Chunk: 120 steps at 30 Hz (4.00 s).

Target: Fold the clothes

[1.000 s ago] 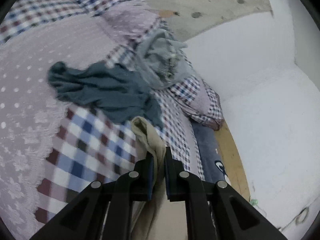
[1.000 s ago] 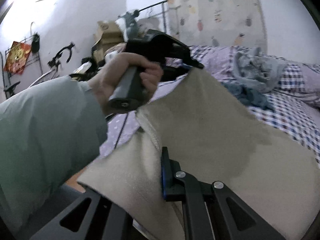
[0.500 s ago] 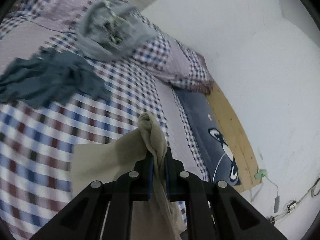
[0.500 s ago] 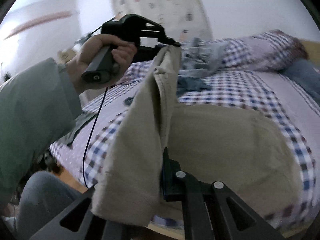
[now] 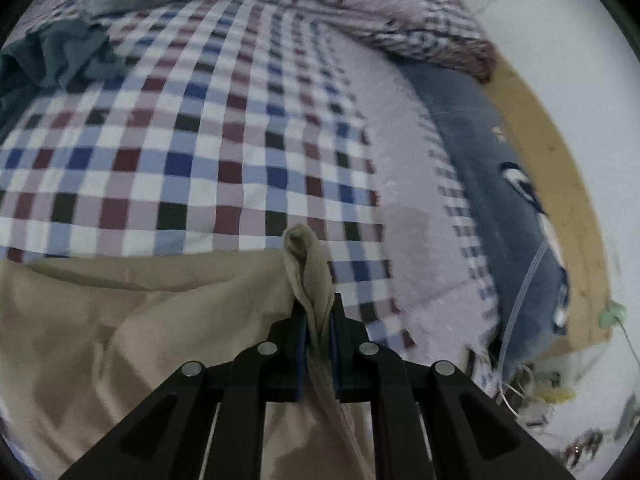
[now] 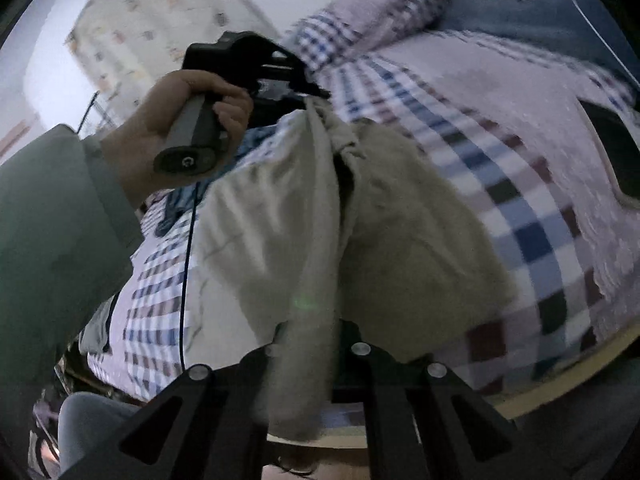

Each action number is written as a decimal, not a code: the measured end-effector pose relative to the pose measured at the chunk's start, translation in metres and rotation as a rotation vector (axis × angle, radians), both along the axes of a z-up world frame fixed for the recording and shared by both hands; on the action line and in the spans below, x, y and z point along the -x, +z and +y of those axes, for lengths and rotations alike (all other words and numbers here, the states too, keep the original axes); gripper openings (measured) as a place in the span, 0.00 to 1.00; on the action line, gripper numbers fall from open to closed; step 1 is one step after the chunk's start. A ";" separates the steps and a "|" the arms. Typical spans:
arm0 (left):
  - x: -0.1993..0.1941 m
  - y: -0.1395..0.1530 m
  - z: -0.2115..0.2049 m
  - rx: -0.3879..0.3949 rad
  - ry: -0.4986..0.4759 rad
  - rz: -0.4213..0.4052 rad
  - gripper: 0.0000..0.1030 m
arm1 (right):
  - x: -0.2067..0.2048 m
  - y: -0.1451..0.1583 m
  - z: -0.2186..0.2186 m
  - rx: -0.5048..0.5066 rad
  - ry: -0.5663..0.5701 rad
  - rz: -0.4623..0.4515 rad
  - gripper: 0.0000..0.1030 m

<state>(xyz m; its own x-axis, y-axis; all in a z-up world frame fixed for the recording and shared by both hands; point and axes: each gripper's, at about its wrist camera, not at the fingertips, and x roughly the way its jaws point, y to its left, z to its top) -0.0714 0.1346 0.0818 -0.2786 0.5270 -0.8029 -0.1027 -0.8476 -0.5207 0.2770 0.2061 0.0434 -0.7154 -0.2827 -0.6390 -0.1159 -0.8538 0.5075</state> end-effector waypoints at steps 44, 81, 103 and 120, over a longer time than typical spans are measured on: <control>-0.078 -0.008 -0.250 -0.142 0.078 0.202 0.80 | 0.052 0.057 0.077 -0.283 -0.051 -0.147 0.41; -0.014 -0.048 -0.219 -0.135 0.257 0.304 0.08 | 0.294 0.024 0.052 -0.279 0.071 0.053 0.01; -0.028 -0.029 -0.240 -0.116 0.329 0.307 0.61 | 0.266 0.031 0.033 -0.068 0.213 0.032 0.40; -0.029 -0.044 -0.173 0.220 0.045 0.346 0.33 | 0.258 -0.010 -0.019 -0.306 0.247 -0.095 0.08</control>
<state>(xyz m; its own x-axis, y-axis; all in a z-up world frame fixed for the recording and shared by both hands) -0.0427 -0.0385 0.0381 -0.5708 0.3343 -0.7500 -0.2003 -0.9425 -0.2676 0.0195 0.1869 0.0330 -0.5835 -0.2255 -0.7802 0.0778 -0.9718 0.2227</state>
